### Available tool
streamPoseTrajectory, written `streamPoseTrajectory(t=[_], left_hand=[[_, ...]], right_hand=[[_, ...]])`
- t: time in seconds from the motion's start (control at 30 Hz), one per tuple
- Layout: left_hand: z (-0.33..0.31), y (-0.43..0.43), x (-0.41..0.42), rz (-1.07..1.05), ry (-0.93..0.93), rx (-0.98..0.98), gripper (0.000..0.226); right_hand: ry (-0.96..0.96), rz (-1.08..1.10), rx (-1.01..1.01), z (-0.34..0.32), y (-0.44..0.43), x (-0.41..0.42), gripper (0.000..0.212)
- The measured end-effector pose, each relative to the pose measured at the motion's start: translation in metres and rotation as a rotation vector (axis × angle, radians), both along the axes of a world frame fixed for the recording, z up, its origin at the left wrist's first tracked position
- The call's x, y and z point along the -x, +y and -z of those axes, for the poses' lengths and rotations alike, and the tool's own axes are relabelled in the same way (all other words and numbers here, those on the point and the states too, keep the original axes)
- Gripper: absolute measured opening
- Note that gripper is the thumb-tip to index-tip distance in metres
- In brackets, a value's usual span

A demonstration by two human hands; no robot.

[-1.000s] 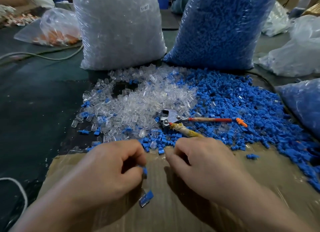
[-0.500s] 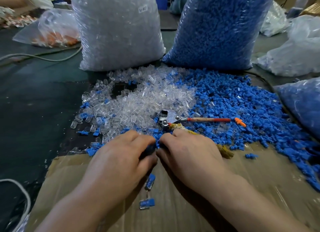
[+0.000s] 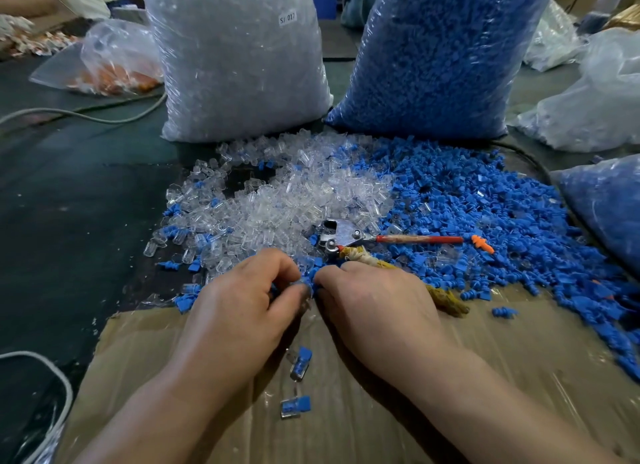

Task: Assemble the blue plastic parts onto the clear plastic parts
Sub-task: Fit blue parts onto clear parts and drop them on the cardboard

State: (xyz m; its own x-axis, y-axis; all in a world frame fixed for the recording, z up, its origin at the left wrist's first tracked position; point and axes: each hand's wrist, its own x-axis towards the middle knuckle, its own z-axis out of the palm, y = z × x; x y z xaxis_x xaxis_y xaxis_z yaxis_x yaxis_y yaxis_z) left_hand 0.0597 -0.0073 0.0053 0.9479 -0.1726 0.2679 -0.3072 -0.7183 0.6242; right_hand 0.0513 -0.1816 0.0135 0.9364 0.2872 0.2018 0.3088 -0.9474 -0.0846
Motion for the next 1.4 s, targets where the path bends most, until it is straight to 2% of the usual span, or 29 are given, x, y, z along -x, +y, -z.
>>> streamPoseTrajectory(t=[0.1,0.23,0.4,0.5,0.6,0.7,0.83,0.9,0.97,1.07,1.2,1.23,1.3,1.4], left_hand=[[0.002,0.002,0.001,-0.005,0.079,0.268,0.022],[0.0,0.004,0.003,-0.039,0.239,0.65,0.026],[-0.01,0.004,0.002,-0.036,0.384,0.847,0.012],[-0.015,0.004,0.003,0.019,0.437,0.874,0.012],[-0.019,0.005,0.004,0.069,0.517,1.001,0.015],[-0.021,0.006,0.003,0.107,0.595,1.109,0.017],[-0.019,0.01,0.003,0.18,0.67,1.133,0.017],[-0.018,0.008,0.004,0.204,0.675,1.115,0.018],[-0.018,0.005,0.005,0.208,0.685,1.111,0.024],[-0.018,0.002,0.006,0.209,0.703,1.13,0.019],[-0.02,-0.001,0.008,0.2,0.719,1.14,0.021],[-0.02,-0.001,0.008,0.196,0.72,1.141,0.018],[-0.02,-0.002,0.009,0.179,0.713,1.139,0.011],[-0.018,-0.001,0.008,0.161,0.681,1.102,0.007]], right_hand=[[-0.013,-0.001,-0.025,0.001,0.0,0.001,0.004],[-0.04,-0.015,-0.026,0.0,0.004,0.005,0.023],[0.005,-0.044,-0.037,-0.001,0.004,0.004,0.015],[-0.019,-0.026,-0.03,-0.002,0.006,0.007,0.01],[-0.05,-0.062,-0.059,-0.002,0.005,0.008,0.009],[0.009,-0.043,-0.297,-0.008,-0.001,0.009,0.016],[0.127,0.037,-0.862,-0.017,-0.003,0.013,0.007],[0.253,0.013,-1.088,-0.021,-0.002,0.016,0.006],[0.39,0.009,-1.282,-0.022,-0.002,0.017,0.016],[0.55,0.037,-1.481,-0.026,-0.001,0.016,0.024],[0.546,0.018,-1.474,-0.026,0.0,0.016,0.008],[0.524,0.018,-1.418,-0.025,0.0,0.016,0.004],[0.436,0.006,-1.237,-0.023,0.0,0.019,0.013],[0.228,-0.034,-0.96,-0.021,-0.002,0.021,0.015]])
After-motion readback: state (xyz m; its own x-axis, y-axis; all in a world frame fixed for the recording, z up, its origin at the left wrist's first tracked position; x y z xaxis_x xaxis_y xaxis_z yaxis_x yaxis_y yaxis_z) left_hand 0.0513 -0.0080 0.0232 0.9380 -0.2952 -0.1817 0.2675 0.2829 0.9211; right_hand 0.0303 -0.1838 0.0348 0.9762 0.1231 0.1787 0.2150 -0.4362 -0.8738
